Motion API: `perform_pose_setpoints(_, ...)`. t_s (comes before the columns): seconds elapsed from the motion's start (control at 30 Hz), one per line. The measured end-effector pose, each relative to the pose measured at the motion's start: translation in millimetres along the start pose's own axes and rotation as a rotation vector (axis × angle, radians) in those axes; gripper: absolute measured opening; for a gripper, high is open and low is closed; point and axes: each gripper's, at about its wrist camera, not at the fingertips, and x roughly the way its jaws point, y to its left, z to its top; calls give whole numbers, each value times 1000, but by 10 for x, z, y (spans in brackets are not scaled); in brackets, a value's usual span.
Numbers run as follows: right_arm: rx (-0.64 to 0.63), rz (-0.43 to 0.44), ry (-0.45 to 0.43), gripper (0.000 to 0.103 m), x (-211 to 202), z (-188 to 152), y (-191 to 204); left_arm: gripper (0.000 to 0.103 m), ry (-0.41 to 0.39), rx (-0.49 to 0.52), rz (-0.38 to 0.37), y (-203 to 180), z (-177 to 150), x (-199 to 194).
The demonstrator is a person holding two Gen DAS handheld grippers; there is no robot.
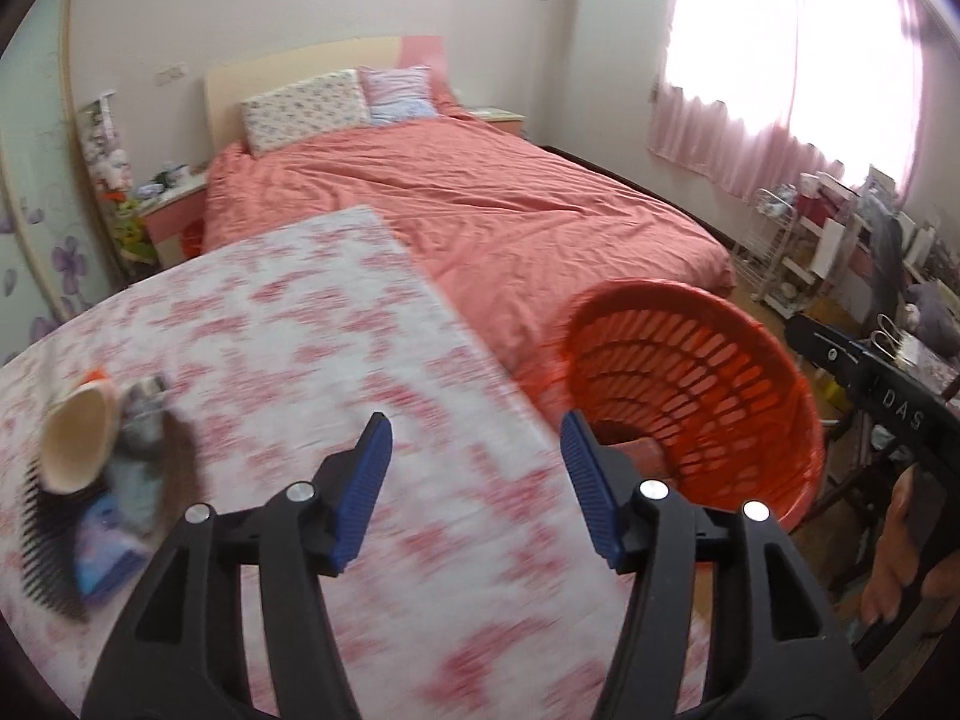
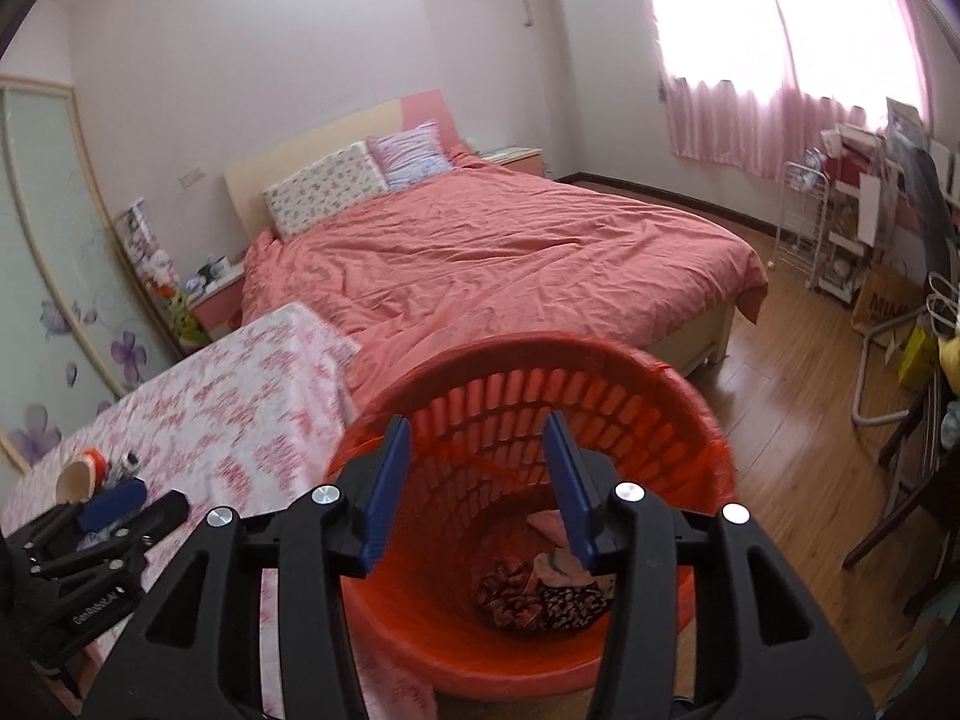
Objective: Collect trash
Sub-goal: 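Grasp the brown comb with the right tool while the left tool reaches the mesh bag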
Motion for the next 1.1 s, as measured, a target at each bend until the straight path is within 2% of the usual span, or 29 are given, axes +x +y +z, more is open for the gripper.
perform_pose_setpoints(0.2, -91, 62, 51, 47, 2, -173, 546, 58, -29, -74, 122, 718, -261, -426)
perform_pose_setpoints(0.43, -198, 144, 109, 47, 50, -413, 1250, 58, -29, -245, 284, 1795, -556, -782)
perform_pose_setpoints(0.53, -237, 179, 137, 47, 104, -510, 1542, 58, -15, -313, 325, 2178, -663, -839)
perform_pose_setpoints(0.67, -265, 239, 181, 47, 222, -638, 1954, 58, 8, -374, 336, 2536, -752, -829)
perform_pose_setpoints(0.83, -305, 301, 243, 47, 433, -781, 2448, 58, 21, -411, 328, 2745, -788, -790)
perform_pose_setpoints(1.0, -319, 309, 289, 47, 657, -853, 2750, 56, 24, -418, 310, 2822, -774, -708)
perform_pose_setpoints(1.1, -331, 284, 305, 46, 753, -878, 2824, 53, 28, -414, 290, 2837, -765, -648)
